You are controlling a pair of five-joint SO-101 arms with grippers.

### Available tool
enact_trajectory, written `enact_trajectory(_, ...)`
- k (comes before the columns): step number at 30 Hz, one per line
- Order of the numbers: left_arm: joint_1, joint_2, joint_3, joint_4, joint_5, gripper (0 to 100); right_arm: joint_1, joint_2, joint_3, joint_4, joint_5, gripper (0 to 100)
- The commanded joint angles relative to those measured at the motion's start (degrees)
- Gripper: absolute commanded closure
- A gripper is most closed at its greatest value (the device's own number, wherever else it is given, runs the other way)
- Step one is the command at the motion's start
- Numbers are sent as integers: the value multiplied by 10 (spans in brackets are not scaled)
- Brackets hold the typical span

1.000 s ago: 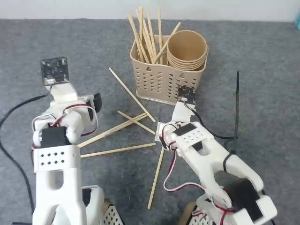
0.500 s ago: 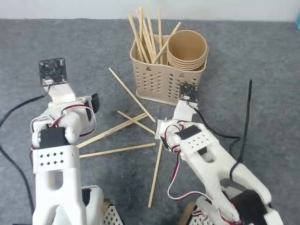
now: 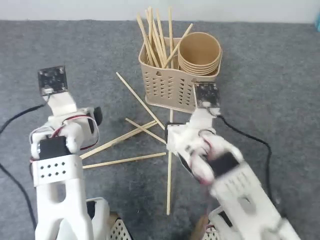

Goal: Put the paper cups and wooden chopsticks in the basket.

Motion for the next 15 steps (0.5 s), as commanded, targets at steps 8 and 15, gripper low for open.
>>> enact_trajectory(8,106,-11,94,-17,-197,779,84,-291,-109,-35,125,991)
enact_trajectory(15,185,-6,171,-134,-301,779,141,-287,-105,-33,123,991)
